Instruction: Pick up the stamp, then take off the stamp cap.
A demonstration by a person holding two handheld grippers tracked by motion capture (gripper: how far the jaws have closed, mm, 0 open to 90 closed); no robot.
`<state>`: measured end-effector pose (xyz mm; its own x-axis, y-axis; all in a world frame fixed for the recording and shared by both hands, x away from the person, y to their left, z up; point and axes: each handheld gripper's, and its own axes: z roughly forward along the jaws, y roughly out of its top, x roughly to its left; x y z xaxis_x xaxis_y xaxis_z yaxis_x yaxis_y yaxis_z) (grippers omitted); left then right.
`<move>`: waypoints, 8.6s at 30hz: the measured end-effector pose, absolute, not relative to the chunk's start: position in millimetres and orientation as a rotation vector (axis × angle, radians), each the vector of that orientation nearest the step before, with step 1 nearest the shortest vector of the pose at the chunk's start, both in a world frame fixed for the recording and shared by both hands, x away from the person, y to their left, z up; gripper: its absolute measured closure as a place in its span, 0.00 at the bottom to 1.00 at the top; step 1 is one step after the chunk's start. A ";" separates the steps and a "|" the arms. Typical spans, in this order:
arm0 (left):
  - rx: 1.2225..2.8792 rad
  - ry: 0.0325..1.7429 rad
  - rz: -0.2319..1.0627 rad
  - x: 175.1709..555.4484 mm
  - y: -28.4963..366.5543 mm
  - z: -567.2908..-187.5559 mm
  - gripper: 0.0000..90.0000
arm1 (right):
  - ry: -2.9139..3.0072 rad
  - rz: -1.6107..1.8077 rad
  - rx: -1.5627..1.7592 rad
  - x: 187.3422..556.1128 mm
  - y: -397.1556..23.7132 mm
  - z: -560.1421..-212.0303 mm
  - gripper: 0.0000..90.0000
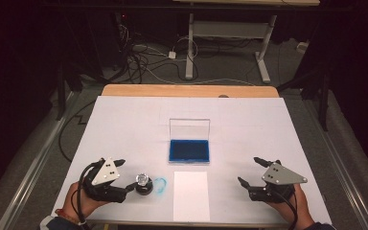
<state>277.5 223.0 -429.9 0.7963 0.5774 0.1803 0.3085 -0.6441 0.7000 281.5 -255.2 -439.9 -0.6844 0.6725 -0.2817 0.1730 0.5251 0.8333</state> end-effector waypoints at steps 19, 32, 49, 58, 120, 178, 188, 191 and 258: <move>2.520 0.638 0.345 306.9 184.7 -435.3 0.26 | 2.246 1.072 0.642 279.7 -248.1 -443.8 0.23; 2.520 0.664 0.210 313.6 185.7 -442.1 0.42 | 2.280 1.045 0.609 278.8 -243.4 -445.8 0.23; 2.504 0.608 0.186 310.0 183.4 -438.5 0.52 | 2.294 1.043 0.595 278.1 -242.2 -446.2 0.24; 2.501 0.605 0.190 311.2 182.9 -437.9 0.55 | 2.299 1.042 0.598 278.4 -241.7 -446.7 0.24; 2.602 0.530 0.221 309.0 174.8 -430.7 0.59 | 2.341 1.029 0.608 277.9 -241.1 -448.5 0.28; 2.438 0.350 0.231 321.8 114.5 -392.4 0.60 | 2.413 1.274 0.371 286.0 -154.9 -452.2 0.23; 2.410 0.343 0.195 325.6 93.9 -388.4 0.60 | 2.452 1.305 0.361 294.8 -123.4 -460.2 0.20; 2.390 0.357 0.189 325.1 90.3 -387.4 0.60 | 2.436 1.326 0.377 298.3 -115.0 -461.7 0.22; 2.290 0.320 0.162 320.0 85.8 -386.2 0.60 | 2.409 1.284 0.408 301.7 -108.1 -460.5 0.42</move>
<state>320.0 85.8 -386.2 0.9598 0.2803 0.0147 0.1778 -0.6474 0.7411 301.7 -108.1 -460.5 -0.8860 0.4220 -0.1922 0.0758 0.5407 0.8378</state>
